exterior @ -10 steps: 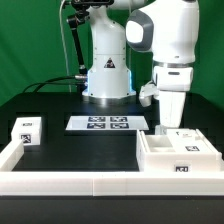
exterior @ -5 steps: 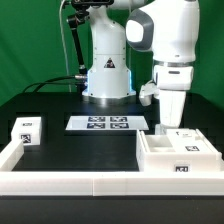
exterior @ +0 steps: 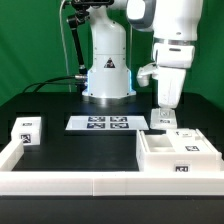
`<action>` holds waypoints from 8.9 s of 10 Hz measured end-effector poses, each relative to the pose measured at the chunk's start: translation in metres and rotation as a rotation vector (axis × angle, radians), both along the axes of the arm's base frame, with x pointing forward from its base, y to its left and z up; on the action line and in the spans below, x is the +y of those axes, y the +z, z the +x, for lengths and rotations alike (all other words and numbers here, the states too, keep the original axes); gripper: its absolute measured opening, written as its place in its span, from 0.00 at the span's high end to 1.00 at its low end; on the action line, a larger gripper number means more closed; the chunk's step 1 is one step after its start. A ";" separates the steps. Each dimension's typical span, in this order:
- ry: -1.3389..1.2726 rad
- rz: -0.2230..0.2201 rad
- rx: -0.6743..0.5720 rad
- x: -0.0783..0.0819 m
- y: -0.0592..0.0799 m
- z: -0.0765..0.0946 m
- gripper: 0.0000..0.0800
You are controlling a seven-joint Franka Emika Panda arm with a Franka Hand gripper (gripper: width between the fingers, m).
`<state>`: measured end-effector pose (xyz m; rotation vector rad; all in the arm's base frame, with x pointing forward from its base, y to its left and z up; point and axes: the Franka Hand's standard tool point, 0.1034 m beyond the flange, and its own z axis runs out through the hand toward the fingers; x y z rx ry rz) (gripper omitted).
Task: Assemble cabinet
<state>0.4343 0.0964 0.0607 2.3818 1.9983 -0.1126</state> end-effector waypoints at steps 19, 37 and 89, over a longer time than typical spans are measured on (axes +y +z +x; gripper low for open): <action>0.072 -0.001 0.019 -0.027 -0.004 0.026 0.91; 0.120 0.005 -0.002 -0.031 -0.005 0.088 0.91; -1.508 0.109 -0.135 0.003 -0.011 0.056 0.00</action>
Offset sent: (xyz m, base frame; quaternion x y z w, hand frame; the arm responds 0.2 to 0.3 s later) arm 0.0201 -0.0151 -0.0028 0.0242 0.0086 -0.0179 0.9995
